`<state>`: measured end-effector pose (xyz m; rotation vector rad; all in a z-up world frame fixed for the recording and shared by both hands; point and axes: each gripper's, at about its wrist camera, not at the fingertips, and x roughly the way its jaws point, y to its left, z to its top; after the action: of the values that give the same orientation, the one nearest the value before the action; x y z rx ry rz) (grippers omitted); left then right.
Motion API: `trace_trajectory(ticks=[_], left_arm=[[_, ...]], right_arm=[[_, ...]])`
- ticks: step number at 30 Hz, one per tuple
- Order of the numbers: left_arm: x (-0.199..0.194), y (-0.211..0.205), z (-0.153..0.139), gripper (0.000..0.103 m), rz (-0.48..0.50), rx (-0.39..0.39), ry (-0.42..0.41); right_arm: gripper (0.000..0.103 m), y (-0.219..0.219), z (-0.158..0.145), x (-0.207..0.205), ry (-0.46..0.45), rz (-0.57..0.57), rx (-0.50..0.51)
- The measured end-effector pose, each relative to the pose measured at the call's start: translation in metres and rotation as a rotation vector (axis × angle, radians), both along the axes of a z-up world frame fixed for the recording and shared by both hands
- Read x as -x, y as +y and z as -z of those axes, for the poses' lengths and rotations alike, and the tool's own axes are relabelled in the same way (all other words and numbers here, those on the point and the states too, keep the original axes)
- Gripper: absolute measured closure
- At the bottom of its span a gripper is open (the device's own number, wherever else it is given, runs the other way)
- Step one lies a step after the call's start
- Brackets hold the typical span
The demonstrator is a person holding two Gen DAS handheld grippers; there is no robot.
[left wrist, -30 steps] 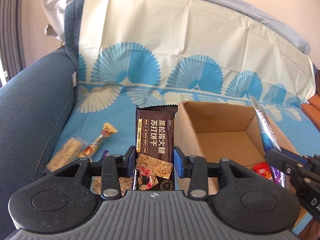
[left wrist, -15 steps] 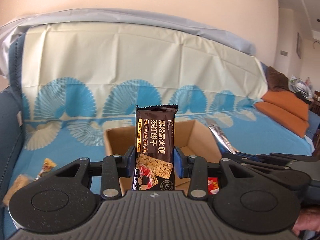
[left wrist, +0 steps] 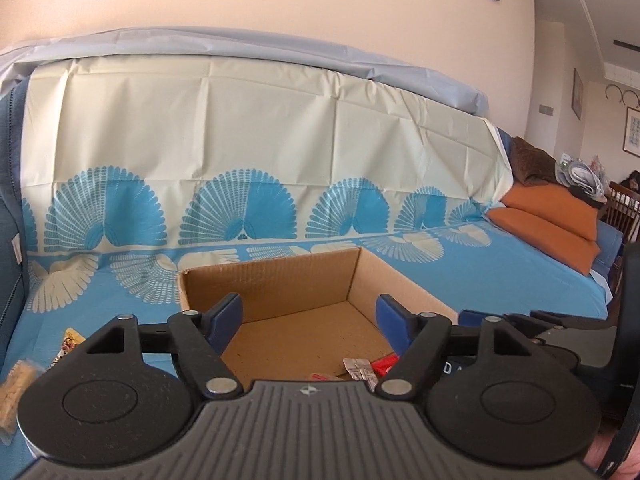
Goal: Organize snacks
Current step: 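Open both tools to drop the cracker packet and silver pack into the box, then move both open tools back toward the remaining snacks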
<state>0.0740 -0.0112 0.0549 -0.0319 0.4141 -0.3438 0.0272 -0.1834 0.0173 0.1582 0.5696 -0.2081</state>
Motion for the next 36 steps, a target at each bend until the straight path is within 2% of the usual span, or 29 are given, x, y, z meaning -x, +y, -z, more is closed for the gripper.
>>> trace_trajectory(ticks=[5, 13, 22, 27, 29, 32, 34, 36], left_arm=[[-0.001, 0.012, 0.0, 0.019, -0.049, 0.02, -0.004], [-0.002, 0.038, 0.0, 0.018, -0.108, 0.019, 0.037], [0.004, 0.077, 0.002, 0.018, -0.182, -0.019, 0.075], [0.01, 0.109, 0.0, 0.02, -0.243, -0.013, 0.084], [0.011, 0.123, -0.001, 0.026, -0.283, -0.031, 0.088], [0.013, 0.151, -0.004, 0.047, -0.372, -0.072, 0.081], [0.013, 0.176, -0.004, 0.072, -0.437, -0.065, 0.086], [0.013, 0.204, 0.0, 0.08, -0.501, -0.032, 0.111]], right_arm=[[0.035, 0.007, 0.0, -0.002, 0.001, 0.0, -0.003], [0.03, 0.028, -0.001, -0.004, -0.006, -0.014, -0.015], [0.03, 0.069, -0.003, -0.008, -0.012, -0.056, -0.021], [0.03, 0.095, -0.004, -0.011, -0.012, -0.089, -0.03], [0.03, 0.106, -0.005, -0.012, -0.014, -0.104, -0.039], [0.03, 0.122, -0.006, -0.015, -0.017, -0.128, -0.053], [0.031, 0.133, -0.007, -0.016, -0.022, -0.151, -0.066], [0.033, 0.144, -0.006, -0.017, -0.024, -0.183, -0.083]])
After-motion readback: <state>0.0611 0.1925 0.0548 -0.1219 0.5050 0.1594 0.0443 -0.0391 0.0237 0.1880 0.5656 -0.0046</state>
